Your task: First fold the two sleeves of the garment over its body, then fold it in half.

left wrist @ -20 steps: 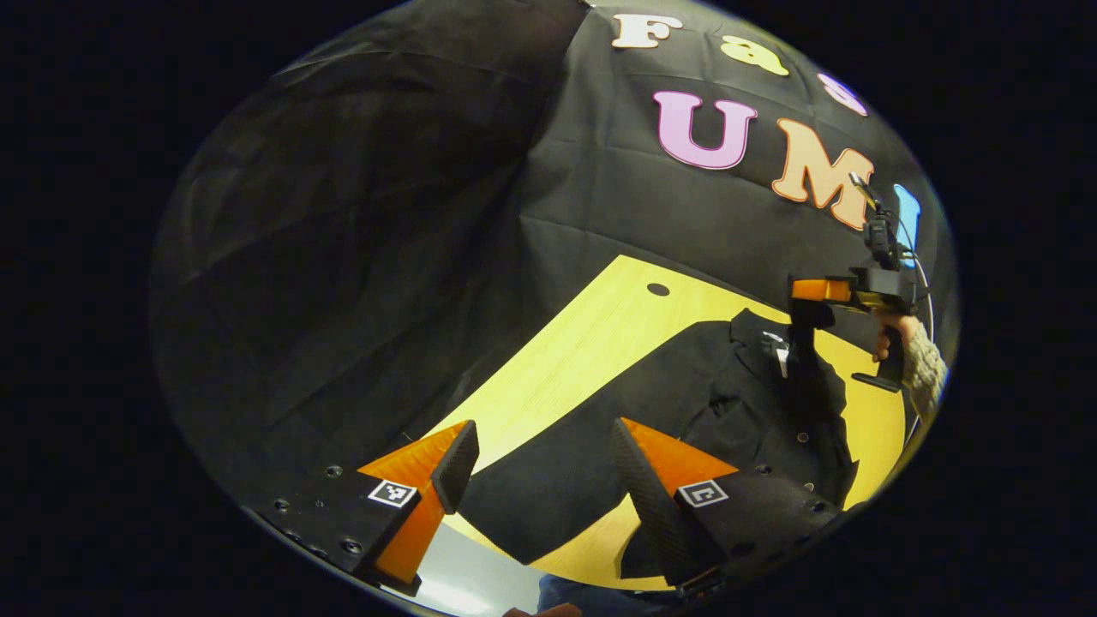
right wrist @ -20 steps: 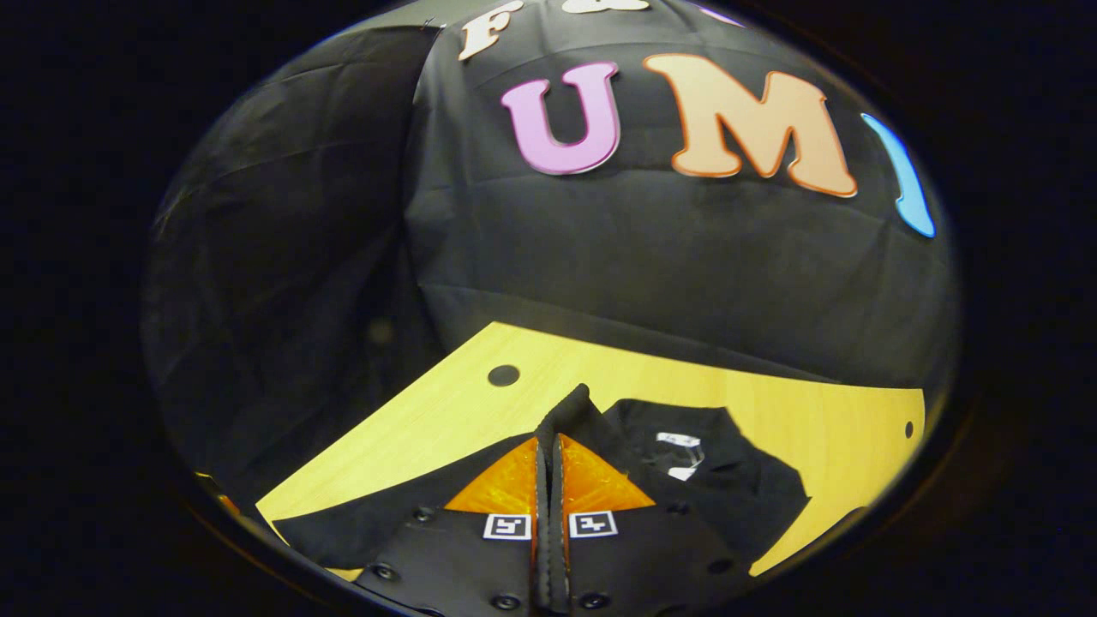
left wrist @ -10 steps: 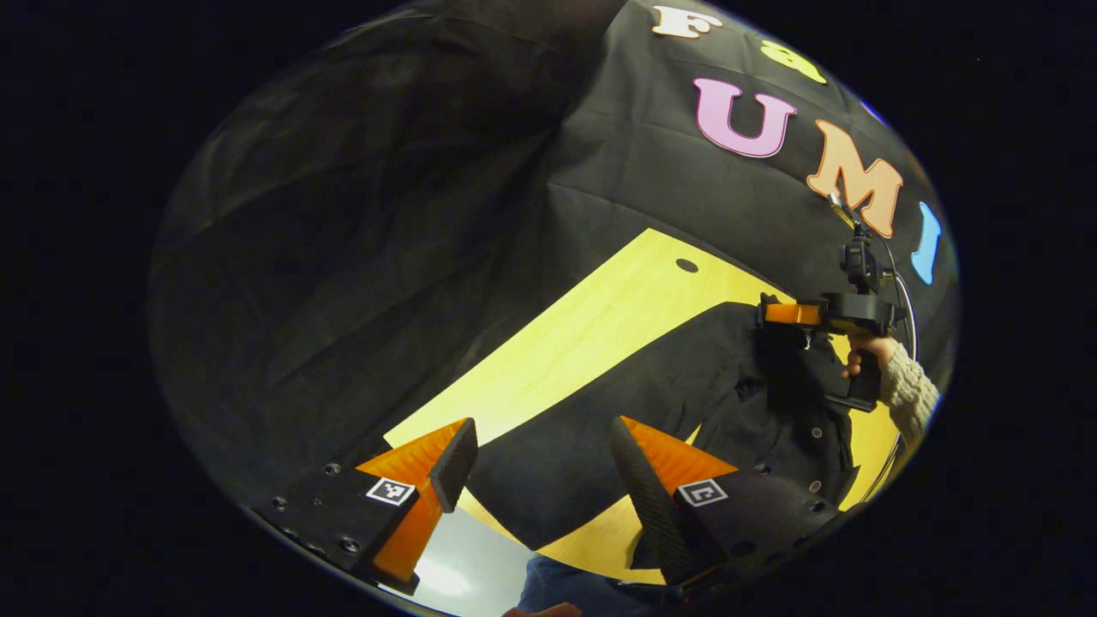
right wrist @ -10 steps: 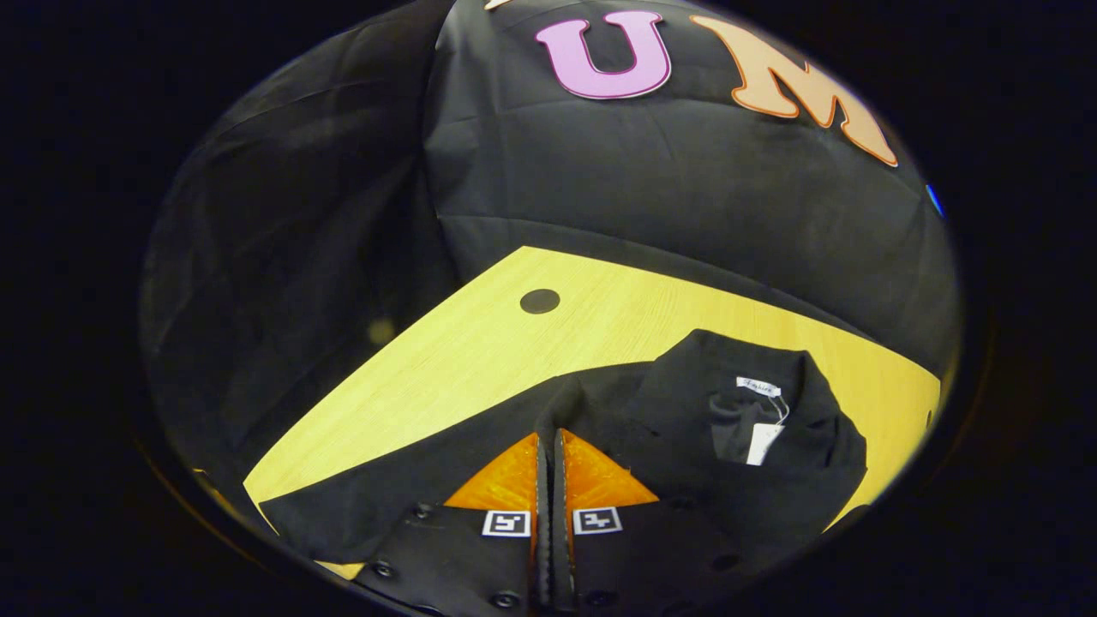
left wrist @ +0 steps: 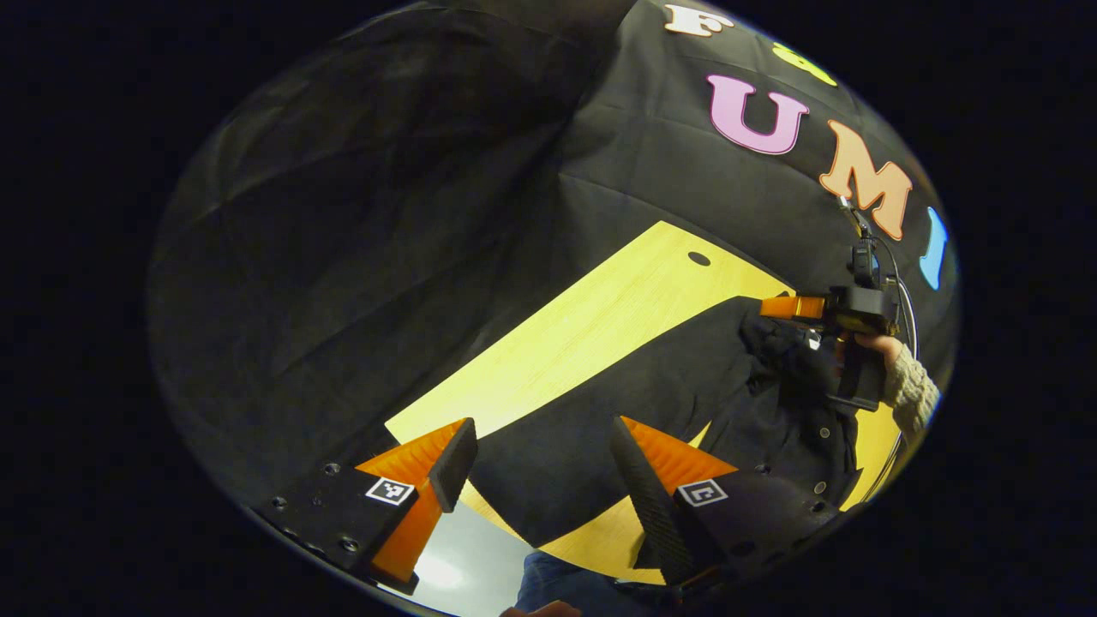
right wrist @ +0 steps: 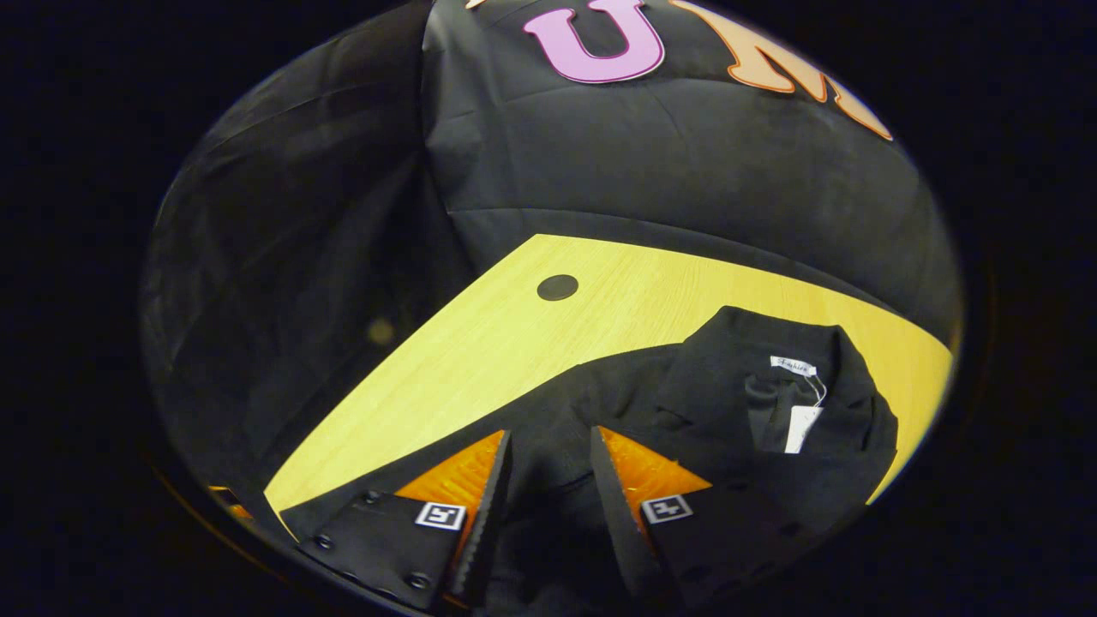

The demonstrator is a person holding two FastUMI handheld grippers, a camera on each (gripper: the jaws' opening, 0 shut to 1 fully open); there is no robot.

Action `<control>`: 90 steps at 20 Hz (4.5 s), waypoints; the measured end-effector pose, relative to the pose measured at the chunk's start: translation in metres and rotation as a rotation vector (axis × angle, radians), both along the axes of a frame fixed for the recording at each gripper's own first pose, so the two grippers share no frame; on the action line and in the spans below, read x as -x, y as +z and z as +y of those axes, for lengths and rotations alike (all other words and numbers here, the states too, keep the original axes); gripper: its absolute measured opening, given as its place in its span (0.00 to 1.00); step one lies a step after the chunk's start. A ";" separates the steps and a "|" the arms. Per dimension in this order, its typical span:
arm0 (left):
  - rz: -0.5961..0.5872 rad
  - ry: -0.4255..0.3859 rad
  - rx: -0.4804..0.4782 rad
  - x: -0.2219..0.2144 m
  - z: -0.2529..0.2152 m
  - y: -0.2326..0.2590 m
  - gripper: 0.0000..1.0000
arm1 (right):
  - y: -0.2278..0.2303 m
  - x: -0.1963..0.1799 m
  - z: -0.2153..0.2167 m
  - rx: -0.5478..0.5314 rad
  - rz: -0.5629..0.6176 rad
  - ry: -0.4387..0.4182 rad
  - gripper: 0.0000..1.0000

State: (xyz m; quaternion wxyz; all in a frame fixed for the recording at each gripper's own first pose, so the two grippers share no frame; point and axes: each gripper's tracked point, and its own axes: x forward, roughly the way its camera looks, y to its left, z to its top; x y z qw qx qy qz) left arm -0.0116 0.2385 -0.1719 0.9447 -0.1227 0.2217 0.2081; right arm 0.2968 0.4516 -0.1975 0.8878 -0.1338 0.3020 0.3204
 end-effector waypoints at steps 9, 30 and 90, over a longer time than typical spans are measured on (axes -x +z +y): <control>0.053 -0.002 0.044 -0.003 -0.011 -0.038 0.96 | 0.107 0.015 -0.026 -0.159 -0.144 -0.028 0.98; 0.187 -0.110 -0.119 0.008 -0.010 -0.100 0.94 | 0.160 0.101 -0.216 -0.167 -0.289 -0.297 0.98; -0.098 -0.564 -0.135 -0.177 -0.262 0.084 0.00 | 0.120 0.193 -0.540 -0.231 -0.219 -0.715 0.97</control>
